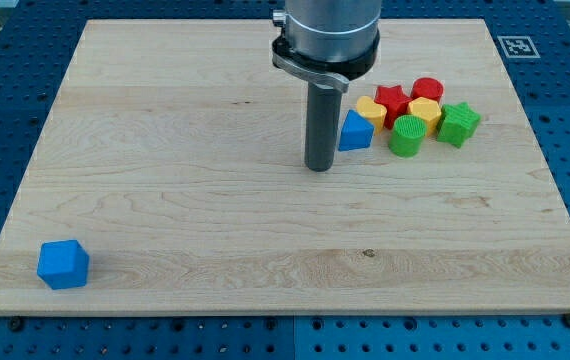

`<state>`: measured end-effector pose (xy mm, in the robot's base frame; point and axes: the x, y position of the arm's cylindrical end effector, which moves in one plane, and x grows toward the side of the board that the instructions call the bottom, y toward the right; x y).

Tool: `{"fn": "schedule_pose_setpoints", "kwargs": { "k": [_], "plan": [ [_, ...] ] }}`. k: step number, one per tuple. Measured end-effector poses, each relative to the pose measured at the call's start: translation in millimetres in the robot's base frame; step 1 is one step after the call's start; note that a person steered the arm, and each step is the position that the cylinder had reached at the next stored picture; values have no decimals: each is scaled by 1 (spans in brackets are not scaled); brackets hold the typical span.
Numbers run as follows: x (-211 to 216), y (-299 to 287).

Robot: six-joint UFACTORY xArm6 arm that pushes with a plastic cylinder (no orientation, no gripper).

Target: Go to the right side of the board

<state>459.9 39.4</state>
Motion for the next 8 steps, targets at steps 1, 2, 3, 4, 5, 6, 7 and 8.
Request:
{"fn": "schedule_pose_setpoints", "kwargs": {
  "k": [1, 2, 3, 4, 5, 6, 7, 8],
  "plan": [
    [2, 42],
    [2, 70],
    [10, 102],
    [15, 127],
    [19, 157],
    [22, 183],
    [22, 186],
    [29, 221]
  ]
}}
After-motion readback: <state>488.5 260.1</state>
